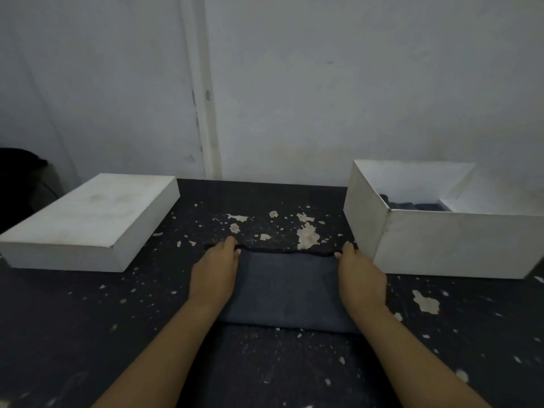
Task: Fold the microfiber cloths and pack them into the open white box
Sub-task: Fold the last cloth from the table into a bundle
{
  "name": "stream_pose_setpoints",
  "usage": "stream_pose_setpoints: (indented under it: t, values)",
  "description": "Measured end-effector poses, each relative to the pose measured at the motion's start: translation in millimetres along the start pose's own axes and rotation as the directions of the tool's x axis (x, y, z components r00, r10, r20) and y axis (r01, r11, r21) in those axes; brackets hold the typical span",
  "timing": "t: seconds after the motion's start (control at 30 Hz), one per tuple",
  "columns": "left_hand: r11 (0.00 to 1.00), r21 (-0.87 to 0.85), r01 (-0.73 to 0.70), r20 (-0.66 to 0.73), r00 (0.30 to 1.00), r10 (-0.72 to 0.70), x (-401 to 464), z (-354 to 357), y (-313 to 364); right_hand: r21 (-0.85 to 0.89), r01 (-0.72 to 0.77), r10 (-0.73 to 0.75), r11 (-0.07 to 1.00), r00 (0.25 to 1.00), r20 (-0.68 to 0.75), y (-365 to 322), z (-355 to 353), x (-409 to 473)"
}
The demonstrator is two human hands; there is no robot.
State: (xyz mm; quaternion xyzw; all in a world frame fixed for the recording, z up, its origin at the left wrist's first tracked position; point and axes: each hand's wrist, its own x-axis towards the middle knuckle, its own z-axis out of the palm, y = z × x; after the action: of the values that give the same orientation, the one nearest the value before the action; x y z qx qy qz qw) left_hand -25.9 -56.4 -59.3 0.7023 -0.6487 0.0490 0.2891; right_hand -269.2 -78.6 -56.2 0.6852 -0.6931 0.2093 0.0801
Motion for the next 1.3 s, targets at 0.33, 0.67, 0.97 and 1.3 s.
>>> stream_pose_setpoints:
  t: [0.33,0.67,0.97,1.3]
  values:
    - [0.957,0.285,-0.064,0.002,0.998,0.066,6.0,1.8,-20.1,-0.071,0.16,-0.161,0.984,0.987,-0.006,7.4,-1.9,3.9]
    - [0.929,0.267,-0.256,0.058,0.966,0.25,14.1,6.8,40.6,0.16,-0.085,0.084,0.983,0.996,0.009,11.5,-28.0,-41.6]
    - [0.752,-0.141,-0.644,0.415,0.651,0.636,20.9,40.1,149.6,0.026,-0.15,0.151,0.988,0.988,-0.022,8.5,-30.3,-85.3]
    - [0.724,-0.018,-0.69,0.513,0.615,0.599,32.0,33.1,164.8,0.083,-0.193,0.181,0.978,0.974,0.136,11.7,-35.3,-80.9]
